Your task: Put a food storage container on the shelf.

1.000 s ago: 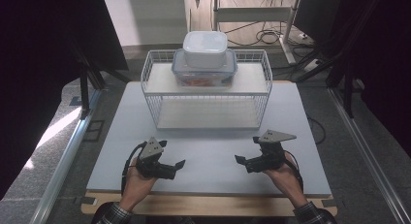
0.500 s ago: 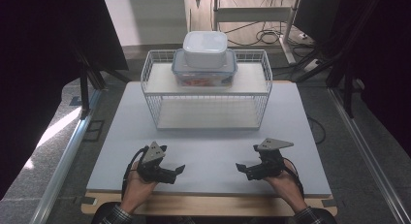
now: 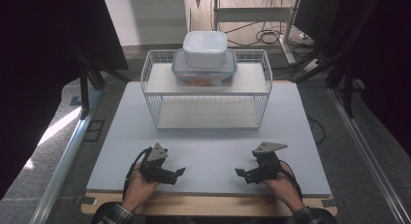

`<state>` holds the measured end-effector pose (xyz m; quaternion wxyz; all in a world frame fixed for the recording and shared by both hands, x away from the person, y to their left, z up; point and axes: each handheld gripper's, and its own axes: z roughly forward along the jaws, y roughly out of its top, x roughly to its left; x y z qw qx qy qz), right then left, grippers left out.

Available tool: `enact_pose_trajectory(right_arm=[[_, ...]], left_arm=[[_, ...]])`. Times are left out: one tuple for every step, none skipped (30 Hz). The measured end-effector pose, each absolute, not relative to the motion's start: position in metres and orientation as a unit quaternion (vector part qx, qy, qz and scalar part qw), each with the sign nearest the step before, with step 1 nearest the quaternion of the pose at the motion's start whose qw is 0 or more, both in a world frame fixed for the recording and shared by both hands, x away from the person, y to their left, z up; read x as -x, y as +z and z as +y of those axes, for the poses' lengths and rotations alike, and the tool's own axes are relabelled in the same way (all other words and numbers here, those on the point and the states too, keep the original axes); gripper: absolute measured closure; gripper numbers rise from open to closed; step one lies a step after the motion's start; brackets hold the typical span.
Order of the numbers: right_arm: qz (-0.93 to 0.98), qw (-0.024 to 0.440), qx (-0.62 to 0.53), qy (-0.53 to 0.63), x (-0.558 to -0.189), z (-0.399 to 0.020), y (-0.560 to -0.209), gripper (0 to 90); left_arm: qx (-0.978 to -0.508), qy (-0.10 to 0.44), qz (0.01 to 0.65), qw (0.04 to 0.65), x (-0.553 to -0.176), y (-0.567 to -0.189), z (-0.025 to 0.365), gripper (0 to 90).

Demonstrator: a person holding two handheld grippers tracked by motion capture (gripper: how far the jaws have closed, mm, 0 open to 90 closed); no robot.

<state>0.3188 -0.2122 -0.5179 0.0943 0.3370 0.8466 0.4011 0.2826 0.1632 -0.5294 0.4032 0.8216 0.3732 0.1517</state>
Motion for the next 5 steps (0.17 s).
enact_pose_trajectory(right_arm=[[0.848, 0.093, -0.337, 0.398, -0.3191, -0.2121, -0.5191, 0.0], [0.849, 0.092, -0.338, 0.395, -0.3192, -0.2118, -0.5200, 0.0], [0.850, 0.092, -0.337, 0.394, -0.3194, -0.2117, -0.5206, 0.0], [0.851, 0.092, -0.337, 0.392, -0.3195, -0.2114, -0.5209, 0.0], [0.851, 0.093, -0.337, 0.392, -0.3196, -0.2112, -0.5210, 0.0]], left_arm=[[-0.822, 0.151, 0.374, 0.402, -0.2827, -0.5297, 0.1630, 2.9], [-0.822, 0.152, 0.374, 0.402, -0.2827, -0.5297, 0.1627, 2.9], [-0.822, 0.152, 0.373, 0.401, -0.2828, -0.5296, 0.1625, 2.9], [-0.822, 0.153, 0.373, 0.401, -0.2829, -0.5294, 0.1623, 2.9], [-0.822, 0.154, 0.373, 0.401, -0.2830, -0.5292, 0.1623, 2.9]])
